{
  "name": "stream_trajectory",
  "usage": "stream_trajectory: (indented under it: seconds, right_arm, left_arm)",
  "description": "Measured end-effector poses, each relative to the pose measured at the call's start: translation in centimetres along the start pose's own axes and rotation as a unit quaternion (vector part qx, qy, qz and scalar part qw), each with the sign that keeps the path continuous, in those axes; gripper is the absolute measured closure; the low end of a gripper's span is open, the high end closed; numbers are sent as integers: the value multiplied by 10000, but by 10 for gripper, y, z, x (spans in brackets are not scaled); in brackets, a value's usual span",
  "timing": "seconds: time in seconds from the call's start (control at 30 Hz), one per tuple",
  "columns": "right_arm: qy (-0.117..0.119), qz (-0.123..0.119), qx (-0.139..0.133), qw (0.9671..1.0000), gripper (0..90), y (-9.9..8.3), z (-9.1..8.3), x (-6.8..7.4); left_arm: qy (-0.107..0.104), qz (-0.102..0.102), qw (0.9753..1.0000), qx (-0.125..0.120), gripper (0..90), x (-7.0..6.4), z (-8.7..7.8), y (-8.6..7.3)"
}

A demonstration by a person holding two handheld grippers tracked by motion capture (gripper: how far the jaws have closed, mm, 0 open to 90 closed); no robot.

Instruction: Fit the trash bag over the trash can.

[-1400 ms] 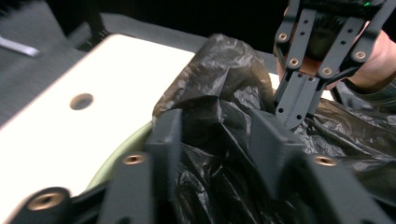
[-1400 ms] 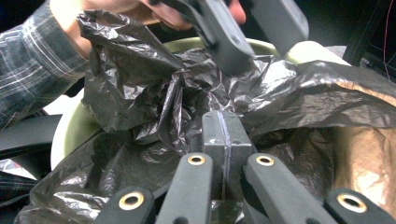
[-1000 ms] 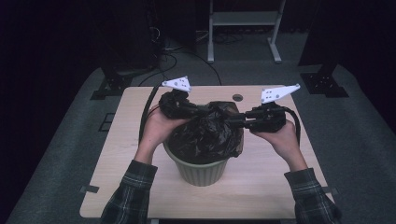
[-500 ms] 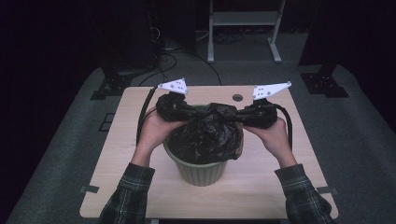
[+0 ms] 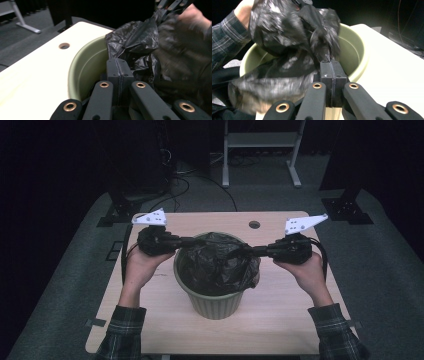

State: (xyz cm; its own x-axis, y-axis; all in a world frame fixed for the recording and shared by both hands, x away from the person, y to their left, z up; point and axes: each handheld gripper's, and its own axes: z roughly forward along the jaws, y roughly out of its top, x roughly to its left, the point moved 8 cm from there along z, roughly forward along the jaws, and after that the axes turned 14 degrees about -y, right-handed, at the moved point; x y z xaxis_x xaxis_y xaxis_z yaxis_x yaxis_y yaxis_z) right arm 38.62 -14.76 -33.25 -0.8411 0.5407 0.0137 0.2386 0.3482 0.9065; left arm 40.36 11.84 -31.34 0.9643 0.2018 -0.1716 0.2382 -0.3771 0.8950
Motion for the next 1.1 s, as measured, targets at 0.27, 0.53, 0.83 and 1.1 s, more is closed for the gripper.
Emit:
stream_trajectory:
  seconds: [0.27, 0.53, 0.83, 1.1]
  right_arm:
    - [-206, -2, -9, 9998, 900, -10, -20, -3]
    - [-185, 14, 98, 9998, 900, -30, -27, 3]
    - [56, -245, 176, 9995, 900, -32, -24, 19]
    - [134, -238, 174, 9995, 900, -35, -22, 21]
  left_arm:
    - [385, -169, 9988, -251, 900, 0, -38, -26]
    - [405, -249, 9980, -426, 821, -6, -49, -44]
    - [343, 99, 9975, -613, 484, -12, -48, -3]
    - [185, 206, 9988, -393, 475, -2, -15, 29]
